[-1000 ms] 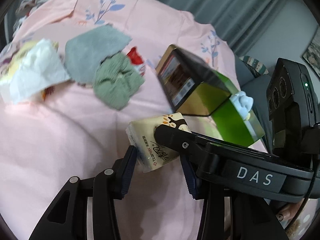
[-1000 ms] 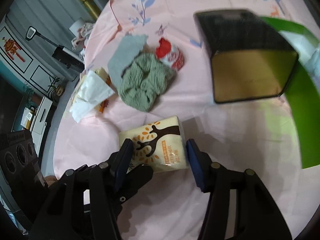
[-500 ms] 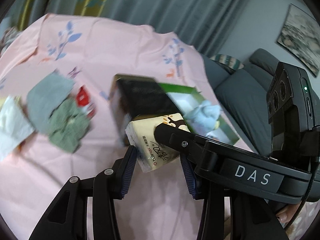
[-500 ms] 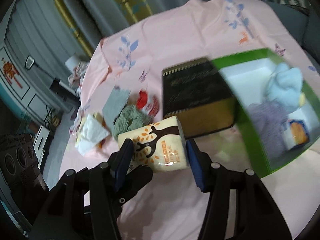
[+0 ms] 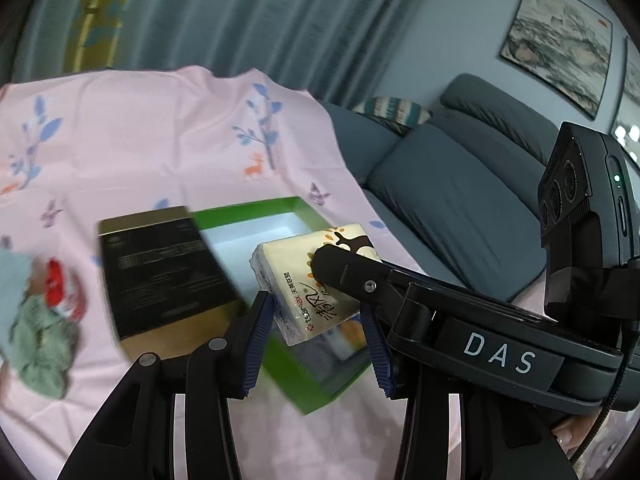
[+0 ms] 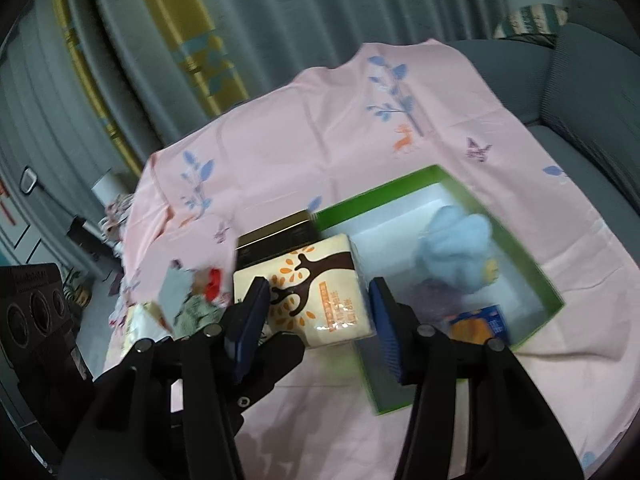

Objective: Organize soft objects
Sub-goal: 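Carry the cream tissue pack into the green box and open the right gripper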

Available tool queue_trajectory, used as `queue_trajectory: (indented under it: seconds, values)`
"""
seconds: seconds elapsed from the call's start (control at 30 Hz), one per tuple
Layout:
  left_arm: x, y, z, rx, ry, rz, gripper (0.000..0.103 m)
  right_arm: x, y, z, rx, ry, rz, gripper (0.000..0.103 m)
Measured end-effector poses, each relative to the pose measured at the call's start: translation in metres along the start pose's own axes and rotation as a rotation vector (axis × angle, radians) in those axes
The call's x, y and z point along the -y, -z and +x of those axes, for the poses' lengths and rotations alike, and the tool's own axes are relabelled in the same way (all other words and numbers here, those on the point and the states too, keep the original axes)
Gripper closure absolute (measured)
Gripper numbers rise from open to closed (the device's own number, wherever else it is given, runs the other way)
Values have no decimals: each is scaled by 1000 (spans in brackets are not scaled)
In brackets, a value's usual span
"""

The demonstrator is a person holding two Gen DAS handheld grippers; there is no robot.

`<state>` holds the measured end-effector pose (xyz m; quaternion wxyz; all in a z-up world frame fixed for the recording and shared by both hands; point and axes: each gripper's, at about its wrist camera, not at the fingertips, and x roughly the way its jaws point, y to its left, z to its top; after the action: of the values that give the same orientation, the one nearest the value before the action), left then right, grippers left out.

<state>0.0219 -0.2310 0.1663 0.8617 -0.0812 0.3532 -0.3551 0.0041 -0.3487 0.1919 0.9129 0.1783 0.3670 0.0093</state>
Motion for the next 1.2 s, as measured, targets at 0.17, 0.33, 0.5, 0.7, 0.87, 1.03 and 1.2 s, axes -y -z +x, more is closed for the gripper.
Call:
queue_trajectory:
  seconds: [0.17,0.33,0.5,0.7,0.87,1.03,1.2]
  values:
    - [11,-2,44,-79,33,3,57,41,-4,11,-35,53,61,53]
    - [15,5,86,-170,56,-21,57,77,-2,29,-93,111,150,56]
    - [12,13,120,-251,66,-59,57,102,5,46,-158,142,209,58]
    - [16,22,137,-296,71,-76,57,117,9,54,-194,191,243,58]
    - [22,27,145,-321,64,-77,57,129,11,58,-207,221,266,58]
    - [27,30,149,-329,66,-72,57,136,13,57,-210,232,285,56]
    - [32,28,142,-306,61,-55,57,135,12,54,-200,250,290,54]
